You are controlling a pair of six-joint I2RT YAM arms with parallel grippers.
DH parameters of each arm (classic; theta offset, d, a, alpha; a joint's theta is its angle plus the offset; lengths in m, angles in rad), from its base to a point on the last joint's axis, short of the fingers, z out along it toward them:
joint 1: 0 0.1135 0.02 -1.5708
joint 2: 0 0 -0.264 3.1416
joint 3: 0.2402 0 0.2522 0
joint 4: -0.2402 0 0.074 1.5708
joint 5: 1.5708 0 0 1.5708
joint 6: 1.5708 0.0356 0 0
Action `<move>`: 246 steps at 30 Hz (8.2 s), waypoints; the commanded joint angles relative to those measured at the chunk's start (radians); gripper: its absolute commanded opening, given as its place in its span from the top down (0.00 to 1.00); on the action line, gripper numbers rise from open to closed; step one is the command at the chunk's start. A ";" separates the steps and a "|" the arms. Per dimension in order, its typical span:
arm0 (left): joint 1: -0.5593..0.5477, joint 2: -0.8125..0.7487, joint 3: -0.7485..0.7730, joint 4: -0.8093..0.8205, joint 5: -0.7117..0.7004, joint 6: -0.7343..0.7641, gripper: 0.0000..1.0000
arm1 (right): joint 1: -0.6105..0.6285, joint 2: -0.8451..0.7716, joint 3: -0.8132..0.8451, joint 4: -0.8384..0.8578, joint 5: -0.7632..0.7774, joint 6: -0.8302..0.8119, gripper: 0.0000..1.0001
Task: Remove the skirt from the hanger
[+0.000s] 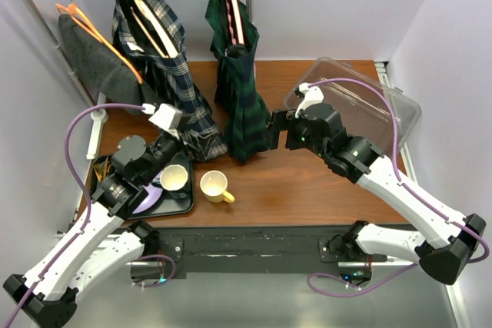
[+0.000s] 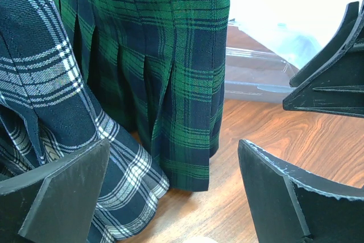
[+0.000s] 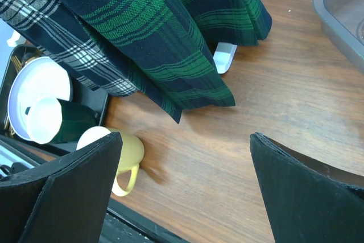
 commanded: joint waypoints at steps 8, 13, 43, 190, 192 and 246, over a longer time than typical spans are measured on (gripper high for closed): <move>-0.001 -0.004 -0.008 0.047 -0.021 0.023 0.01 | 0.000 -0.036 0.016 0.036 0.010 0.018 0.01; -0.002 -0.006 0.014 0.042 -0.018 0.002 0.03 | 0.000 -0.035 0.016 0.024 0.007 0.025 0.01; 0.017 0.902 1.108 0.093 -0.122 -0.279 0.46 | 0.000 -0.171 -0.097 0.210 -0.413 0.041 0.19; 0.221 0.859 1.065 0.363 0.077 -0.692 1.00 | 0.000 -0.247 -0.076 0.171 -0.320 0.031 0.17; 0.221 0.833 1.034 0.366 0.057 -0.702 1.00 | 0.000 -0.228 -0.053 0.159 -0.306 0.035 0.18; 0.175 0.649 0.833 0.383 -0.081 -0.945 1.00 | 0.225 0.410 0.351 0.443 0.228 -0.233 0.94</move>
